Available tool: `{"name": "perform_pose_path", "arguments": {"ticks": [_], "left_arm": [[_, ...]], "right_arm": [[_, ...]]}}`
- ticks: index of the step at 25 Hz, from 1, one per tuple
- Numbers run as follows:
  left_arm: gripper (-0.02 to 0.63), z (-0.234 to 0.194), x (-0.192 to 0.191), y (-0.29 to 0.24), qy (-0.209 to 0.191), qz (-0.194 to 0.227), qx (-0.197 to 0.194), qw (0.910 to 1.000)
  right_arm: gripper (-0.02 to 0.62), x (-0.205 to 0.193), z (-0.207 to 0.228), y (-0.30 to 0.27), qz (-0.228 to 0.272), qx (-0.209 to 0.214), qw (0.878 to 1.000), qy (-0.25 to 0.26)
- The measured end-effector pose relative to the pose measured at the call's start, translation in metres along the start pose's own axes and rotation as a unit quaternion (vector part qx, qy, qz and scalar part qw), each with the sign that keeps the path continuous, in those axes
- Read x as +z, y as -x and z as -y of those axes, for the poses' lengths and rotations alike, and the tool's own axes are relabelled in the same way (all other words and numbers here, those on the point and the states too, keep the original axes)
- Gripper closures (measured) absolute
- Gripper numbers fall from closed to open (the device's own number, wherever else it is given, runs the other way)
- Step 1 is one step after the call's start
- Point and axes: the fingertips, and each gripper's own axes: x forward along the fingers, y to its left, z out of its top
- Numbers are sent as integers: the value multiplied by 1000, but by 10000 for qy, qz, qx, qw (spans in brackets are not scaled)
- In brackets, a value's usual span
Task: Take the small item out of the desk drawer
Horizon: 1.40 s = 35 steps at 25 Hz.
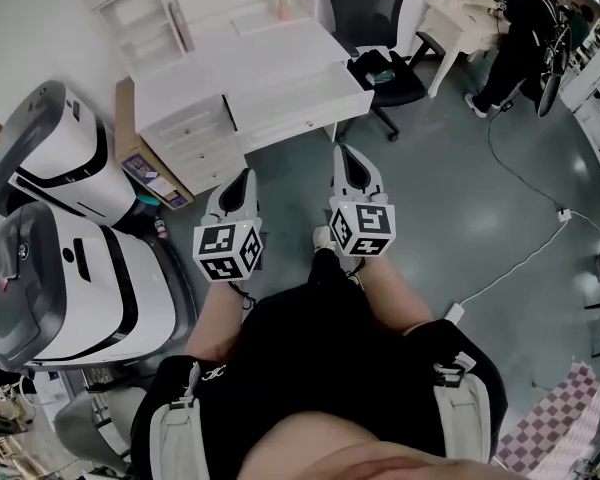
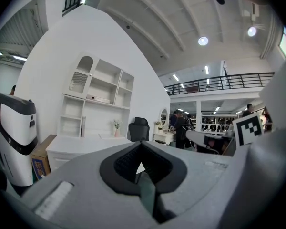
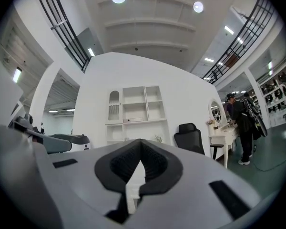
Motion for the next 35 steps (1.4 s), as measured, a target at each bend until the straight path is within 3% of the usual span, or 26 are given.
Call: {"name": "perform_pose_path", "arguments": {"ticks": [9,19,35], "left_arm": [[592,-35,2,-60,-45,26,57,10000],[591,-71,24,-178,21,-119,217,9997],[591,-98,24,-372,145,-587,299,9977]], "right_arm": [[600,-10,9,-76,78,72,9999,37],[600,-14,61,-202,-185,117,9998,-38],[600,-50,165,-368,-755,202,9968,-138]]}}
